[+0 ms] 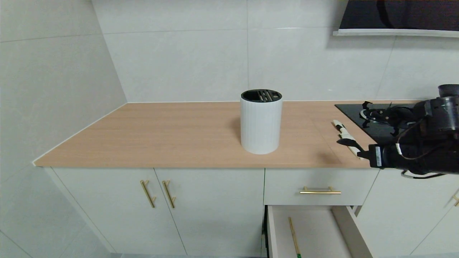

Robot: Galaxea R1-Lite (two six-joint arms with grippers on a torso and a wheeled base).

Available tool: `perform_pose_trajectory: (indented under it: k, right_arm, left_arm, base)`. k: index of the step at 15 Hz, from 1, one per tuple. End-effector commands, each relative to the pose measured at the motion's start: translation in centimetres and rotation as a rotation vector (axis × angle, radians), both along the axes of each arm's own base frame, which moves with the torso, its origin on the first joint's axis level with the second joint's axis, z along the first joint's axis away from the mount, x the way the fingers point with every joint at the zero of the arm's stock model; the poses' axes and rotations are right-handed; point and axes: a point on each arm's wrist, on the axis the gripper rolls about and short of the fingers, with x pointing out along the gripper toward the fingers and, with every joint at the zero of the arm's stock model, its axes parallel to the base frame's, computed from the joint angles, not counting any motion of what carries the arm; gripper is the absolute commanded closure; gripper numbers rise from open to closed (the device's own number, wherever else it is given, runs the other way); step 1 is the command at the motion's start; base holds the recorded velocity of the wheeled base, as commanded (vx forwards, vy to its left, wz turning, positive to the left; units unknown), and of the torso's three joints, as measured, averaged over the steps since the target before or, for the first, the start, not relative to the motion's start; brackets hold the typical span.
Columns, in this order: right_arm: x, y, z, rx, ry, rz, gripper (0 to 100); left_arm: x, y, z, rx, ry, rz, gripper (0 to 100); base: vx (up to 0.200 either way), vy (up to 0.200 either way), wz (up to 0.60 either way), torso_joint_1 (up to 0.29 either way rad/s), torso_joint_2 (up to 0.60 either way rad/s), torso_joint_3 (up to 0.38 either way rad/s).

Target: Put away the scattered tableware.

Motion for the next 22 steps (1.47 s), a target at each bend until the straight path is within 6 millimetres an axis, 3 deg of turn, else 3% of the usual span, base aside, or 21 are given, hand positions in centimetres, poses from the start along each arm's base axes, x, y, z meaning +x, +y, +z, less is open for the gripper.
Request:
perform_pose_trajectory:
  k: [1,8,22]
  right_arm:
    - [-3.2,-0.4,0.5,0.027,-0.002,-0.028,100]
    - [-3.7,-0.2,-3.7,0.002,0.159,-0.028,100]
    - [-3.8,-0.3,-4.1,0.0,0.174,-0.03,100]
  left_arm:
    - [0.0,0.0,0.0,0.0,0.001,0.0,0]
    - [0.0,0.0,0.0,0.0,0.001,0.0,0]
    - [0.0,0.0,0.0,0.0,0.001,0.0,0]
  base:
    - [0.0,0.0,0.0,0.0,0.0,0.0]
    - [0.0,0.0,0.0,0.0,0.0,0.0]
    - [0.0,0.0,0.0,-0.025,0.05,0.031]
